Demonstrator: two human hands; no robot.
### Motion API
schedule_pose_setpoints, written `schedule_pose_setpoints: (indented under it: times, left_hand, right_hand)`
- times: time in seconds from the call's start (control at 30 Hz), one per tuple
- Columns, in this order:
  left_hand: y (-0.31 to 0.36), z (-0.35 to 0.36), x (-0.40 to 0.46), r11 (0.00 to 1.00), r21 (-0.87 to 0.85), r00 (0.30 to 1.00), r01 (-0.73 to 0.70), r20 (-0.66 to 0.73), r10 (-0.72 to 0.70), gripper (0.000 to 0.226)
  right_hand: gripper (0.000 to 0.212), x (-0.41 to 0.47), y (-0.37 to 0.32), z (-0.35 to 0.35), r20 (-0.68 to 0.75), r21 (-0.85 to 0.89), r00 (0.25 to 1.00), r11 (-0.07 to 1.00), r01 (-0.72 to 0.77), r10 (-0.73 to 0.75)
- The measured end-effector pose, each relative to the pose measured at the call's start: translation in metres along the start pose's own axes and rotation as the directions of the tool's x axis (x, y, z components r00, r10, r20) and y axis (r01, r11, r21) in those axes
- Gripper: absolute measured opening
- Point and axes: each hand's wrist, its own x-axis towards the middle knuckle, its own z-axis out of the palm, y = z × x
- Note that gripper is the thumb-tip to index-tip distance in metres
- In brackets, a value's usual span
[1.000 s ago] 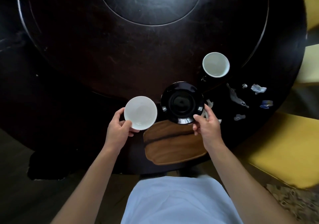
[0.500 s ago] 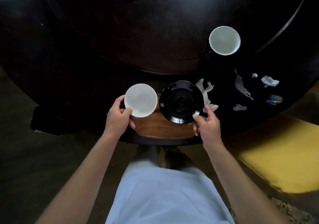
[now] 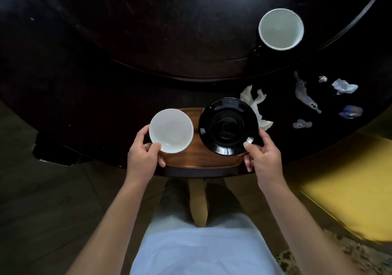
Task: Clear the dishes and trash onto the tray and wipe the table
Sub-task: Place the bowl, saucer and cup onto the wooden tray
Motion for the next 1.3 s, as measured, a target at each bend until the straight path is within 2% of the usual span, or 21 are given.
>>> schedule_pose_setpoints:
  times: [0.2, 0.6, 0.8, 1.17, 1.3]
  left_hand:
    - [0.002, 0.006, 0.007, 1.0, -0.007, 0.998, -0.024, 0.063, 0.025, 0.053]
    - [0.006, 0.012, 0.011, 0.997, -0.073, 0.999, -0.033, 0.023, 0.034, 0.058]
    - [0.005, 0.013, 0.012, 0.996, -0.076, 0.999, -0.04, 0.026, 0.042, 0.054]
    - [-0.001, 0.019, 0.009, 0.995, -0.05, 0.996, -0.082, 0.042, 0.084, 0.056]
    - [-0.005, 0.023, 0.009, 0.994, -0.043, 0.995, -0.096, 0.027, 0.097, 0.056]
  right_hand:
    - [0.051, 0.009, 0.01, 0.001, -0.035, -0.012, 0.999, 1.0, 0.009, -0.01]
    - [0.048, 0.016, 0.021, 0.013, -0.127, -0.098, 0.988, 0.993, 0.071, -0.083]
    - [0.045, 0.023, 0.015, 0.004, -0.176, -0.322, 0.962, 0.936, 0.146, -0.211]
    - [0.045, 0.028, 0.019, -0.001, -0.201, -0.371, 0.952, 0.917, 0.145, -0.232]
    - [0.046, 0.028, 0.018, -0.002, -0.187, -0.447, 0.943, 0.878, 0.169, -0.277]
